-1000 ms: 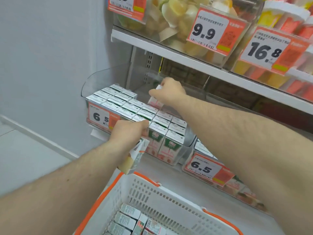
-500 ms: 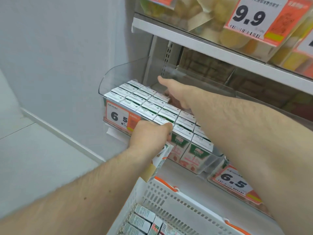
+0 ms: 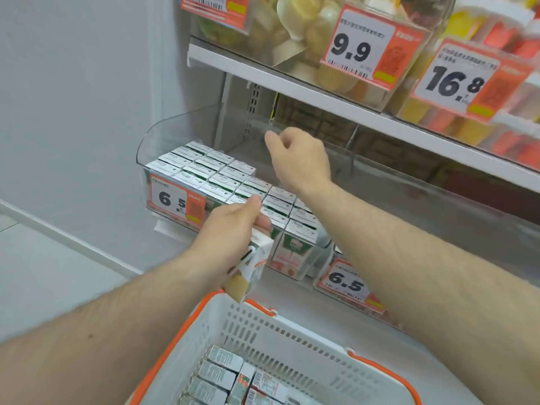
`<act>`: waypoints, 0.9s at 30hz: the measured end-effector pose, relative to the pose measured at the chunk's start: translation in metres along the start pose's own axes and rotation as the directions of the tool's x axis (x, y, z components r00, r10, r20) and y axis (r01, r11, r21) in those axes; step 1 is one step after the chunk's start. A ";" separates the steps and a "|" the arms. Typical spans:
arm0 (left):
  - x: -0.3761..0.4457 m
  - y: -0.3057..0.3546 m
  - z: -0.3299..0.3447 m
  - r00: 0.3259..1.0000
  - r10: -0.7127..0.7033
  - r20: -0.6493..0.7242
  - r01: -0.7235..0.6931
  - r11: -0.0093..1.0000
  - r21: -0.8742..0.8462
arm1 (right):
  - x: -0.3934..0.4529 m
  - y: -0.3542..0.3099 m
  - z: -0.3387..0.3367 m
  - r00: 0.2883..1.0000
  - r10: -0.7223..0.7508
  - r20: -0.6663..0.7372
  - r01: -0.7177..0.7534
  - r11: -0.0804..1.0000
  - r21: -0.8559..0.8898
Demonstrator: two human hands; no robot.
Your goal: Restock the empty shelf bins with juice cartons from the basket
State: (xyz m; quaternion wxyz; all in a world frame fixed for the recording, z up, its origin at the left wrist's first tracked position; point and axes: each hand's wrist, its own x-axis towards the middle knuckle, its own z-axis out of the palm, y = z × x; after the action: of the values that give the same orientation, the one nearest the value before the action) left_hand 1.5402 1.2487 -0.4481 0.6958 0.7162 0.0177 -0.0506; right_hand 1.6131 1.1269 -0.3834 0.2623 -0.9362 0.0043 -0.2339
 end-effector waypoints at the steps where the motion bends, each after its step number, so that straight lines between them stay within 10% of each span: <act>1: -0.006 0.002 0.004 0.999 -0.003 0.032 0.005 0.998 -0.065 | -0.024 0.004 -0.013 0.998 -0.033 -0.047 0.037 0.995 0.088; 11: -0.061 0.010 0.066 0.967 0.006 0.253 0.086 0.933 -0.350 | -0.184 0.051 -0.084 0.969 0.146 0.201 -0.245 0.706 0.665; 16: -0.082 0.015 0.086 0.962 0.024 0.273 0.059 0.954 -0.293 | -0.215 0.055 -0.101 0.984 0.084 0.157 -0.129 0.944 0.304; 23: -0.088 -0.003 0.089 0.854 0.239 0.462 -0.097 0.946 -0.310 | -0.236 0.080 -0.112 0.991 0.125 0.040 -0.131 0.962 0.241; 27: -0.093 -0.026 0.083 0.791 0.321 0.521 -0.433 0.895 0.105 | -0.239 0.089 -0.114 0.967 0.240 -0.082 -0.217 0.951 0.221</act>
State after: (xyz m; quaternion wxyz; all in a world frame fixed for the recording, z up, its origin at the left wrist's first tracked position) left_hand 1.4415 1.1703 -0.4669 0.5899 0.7404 -0.3089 -0.0916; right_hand 1.3603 1.0256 -0.4449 0.3843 -0.8824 0.1021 -0.2515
